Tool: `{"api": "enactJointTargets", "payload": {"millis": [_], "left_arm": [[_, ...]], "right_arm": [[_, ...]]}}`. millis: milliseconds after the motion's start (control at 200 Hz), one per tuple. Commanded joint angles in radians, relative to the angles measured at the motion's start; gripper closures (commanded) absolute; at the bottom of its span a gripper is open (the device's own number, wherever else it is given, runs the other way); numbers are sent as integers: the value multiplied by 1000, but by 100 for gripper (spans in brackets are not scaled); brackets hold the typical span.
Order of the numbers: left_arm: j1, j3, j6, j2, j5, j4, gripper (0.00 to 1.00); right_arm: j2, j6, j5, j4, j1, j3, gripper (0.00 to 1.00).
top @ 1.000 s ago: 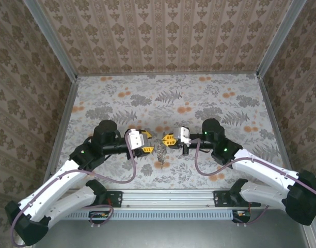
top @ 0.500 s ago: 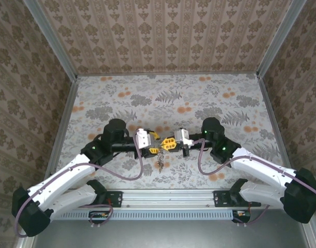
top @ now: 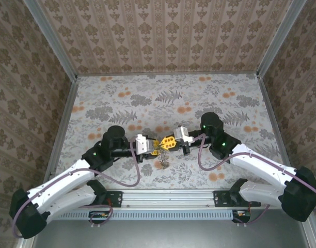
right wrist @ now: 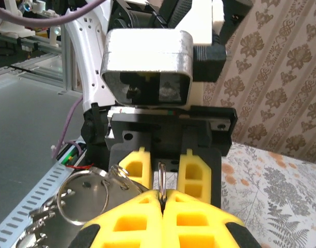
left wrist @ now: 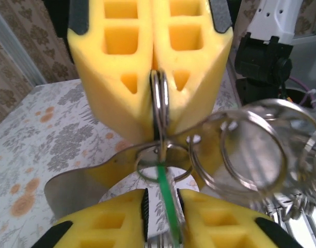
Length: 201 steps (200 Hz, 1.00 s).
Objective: Put the keys on the keyring
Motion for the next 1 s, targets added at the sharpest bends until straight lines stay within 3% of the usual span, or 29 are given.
{"api": "enactJointTargets", "payload": {"millis": [0, 75, 385, 850, 1000], "left_arm": [[-6, -19, -23, -49, -60, 34, 88], [-6, -22, -17, -70, -70, 20, 100], [-5, 16, 9, -83, -92, -56, 100], [-24, 245, 44, 49, -145, -385, 100], [-73, 373, 109, 141, -188, -517, 100]], "right_arm": [[-26, -29, -35, -26, -12, 37, 100], [-30, -32, -39, -34, -15, 37, 100], [-49, -71, -8, -87, -23, 23, 100], [-69, -216, 278, -318, 10, 58, 100], [-56, -171, 368, -260, 55, 46, 100]]}}
